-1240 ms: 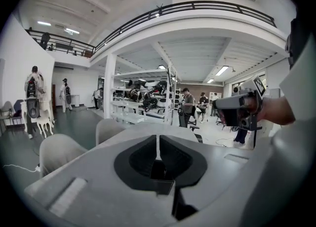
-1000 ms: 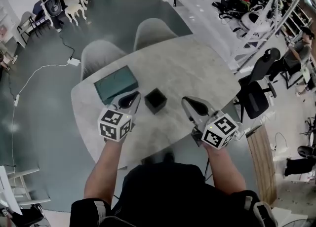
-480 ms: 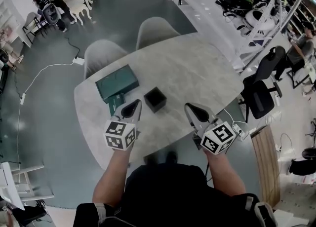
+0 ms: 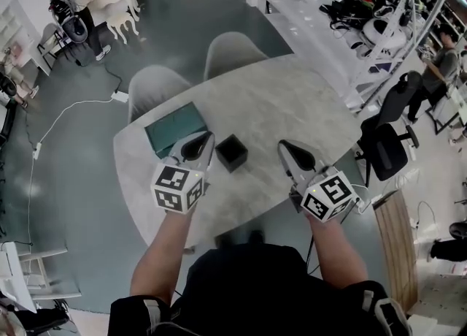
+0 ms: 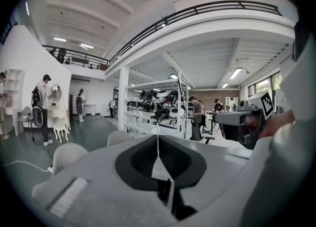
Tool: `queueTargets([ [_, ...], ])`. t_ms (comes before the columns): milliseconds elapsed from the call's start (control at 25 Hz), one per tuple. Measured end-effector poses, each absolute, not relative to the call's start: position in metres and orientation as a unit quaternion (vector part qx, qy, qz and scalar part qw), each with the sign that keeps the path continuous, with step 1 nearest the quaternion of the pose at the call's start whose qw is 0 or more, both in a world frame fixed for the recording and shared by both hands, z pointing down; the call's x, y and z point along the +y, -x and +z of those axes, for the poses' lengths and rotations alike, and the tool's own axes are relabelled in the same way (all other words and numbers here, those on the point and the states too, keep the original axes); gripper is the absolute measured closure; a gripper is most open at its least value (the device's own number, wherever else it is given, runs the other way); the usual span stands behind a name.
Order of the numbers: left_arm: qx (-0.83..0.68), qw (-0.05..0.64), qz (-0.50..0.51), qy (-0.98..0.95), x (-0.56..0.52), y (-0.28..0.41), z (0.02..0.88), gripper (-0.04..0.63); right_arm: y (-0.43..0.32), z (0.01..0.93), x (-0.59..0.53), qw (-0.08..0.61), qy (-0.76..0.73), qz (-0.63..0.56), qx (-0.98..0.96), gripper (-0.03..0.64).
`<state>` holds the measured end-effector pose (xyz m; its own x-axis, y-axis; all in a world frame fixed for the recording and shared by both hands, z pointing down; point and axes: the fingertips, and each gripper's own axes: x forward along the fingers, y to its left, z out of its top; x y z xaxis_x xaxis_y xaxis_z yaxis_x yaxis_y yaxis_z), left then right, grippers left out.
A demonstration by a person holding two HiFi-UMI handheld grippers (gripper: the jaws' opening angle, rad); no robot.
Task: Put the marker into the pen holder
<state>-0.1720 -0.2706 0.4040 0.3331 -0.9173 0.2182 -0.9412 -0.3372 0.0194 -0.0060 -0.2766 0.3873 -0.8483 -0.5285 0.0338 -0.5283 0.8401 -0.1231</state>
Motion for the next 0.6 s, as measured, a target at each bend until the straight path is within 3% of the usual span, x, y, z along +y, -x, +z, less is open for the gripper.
queueTargets([
  [600, -0.602, 0.064, 0.055, -0.794, -0.257, 0.213, 0.38, 0.58, 0.027, 0.349, -0.276, 0.012, 0.262, -0.056, 0.963, 0.615],
])
